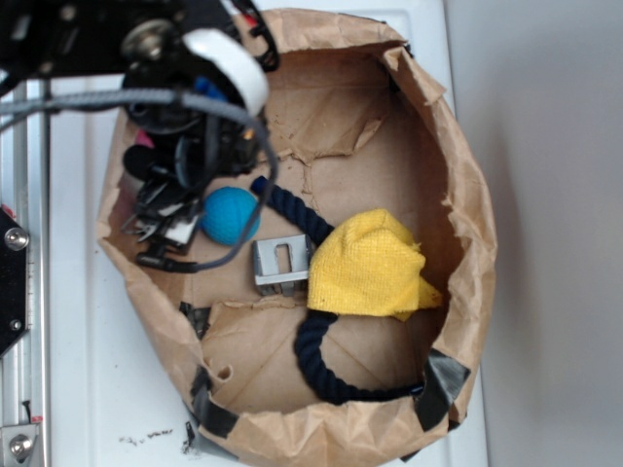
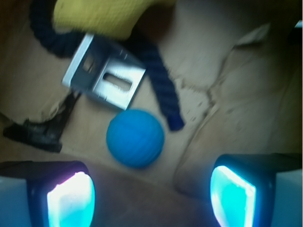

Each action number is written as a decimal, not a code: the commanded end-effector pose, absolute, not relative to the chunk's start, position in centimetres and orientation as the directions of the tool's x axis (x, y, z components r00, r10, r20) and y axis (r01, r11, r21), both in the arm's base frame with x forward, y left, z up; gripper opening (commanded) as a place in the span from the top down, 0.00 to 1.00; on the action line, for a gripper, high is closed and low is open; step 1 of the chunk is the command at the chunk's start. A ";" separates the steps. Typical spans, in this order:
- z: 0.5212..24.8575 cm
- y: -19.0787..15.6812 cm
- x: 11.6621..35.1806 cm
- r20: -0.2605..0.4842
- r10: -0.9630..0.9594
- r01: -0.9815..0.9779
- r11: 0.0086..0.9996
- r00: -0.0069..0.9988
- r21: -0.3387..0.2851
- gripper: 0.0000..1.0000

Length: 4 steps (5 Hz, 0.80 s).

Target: Grab the blue ball.

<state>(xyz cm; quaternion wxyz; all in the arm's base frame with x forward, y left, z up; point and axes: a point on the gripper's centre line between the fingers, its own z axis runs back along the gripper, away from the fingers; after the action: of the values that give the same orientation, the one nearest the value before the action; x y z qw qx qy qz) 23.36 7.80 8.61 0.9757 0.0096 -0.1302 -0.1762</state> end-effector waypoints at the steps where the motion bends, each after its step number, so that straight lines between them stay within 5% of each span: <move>1: 6.8 6.2 24.3 0.265 -0.350 0.298 0.930 0.898 0.216 0.00; 4: 5.5 4.5 24.3 0.251 -0.355 0.308 0.928 0.900 0.209 0.00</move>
<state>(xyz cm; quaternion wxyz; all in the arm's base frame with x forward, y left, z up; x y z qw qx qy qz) 23.45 5.15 4.33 0.9768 0.0750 -0.1257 -0.1565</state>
